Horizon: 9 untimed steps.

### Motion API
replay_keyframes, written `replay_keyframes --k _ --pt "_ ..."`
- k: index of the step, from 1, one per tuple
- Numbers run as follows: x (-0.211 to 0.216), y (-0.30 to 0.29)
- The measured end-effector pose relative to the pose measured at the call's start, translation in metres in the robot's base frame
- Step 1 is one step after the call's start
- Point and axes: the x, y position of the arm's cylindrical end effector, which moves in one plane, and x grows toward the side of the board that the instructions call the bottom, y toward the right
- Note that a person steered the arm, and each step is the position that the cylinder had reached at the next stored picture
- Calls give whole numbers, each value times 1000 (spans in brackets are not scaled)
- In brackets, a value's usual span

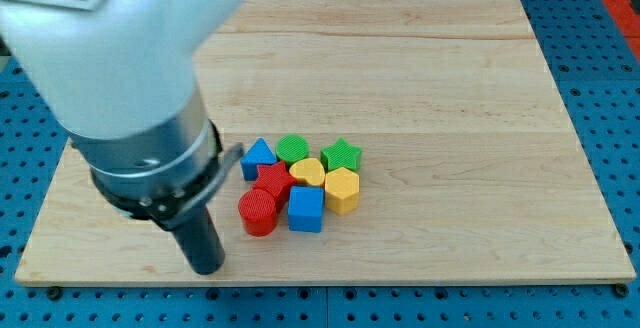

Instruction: Push the yellow hexagonblue cube and red circle slightly upwards

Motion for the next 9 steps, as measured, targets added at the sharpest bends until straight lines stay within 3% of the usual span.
replay_keyframes --k 2,9 --pt "-2 45" --pt "-14 46"
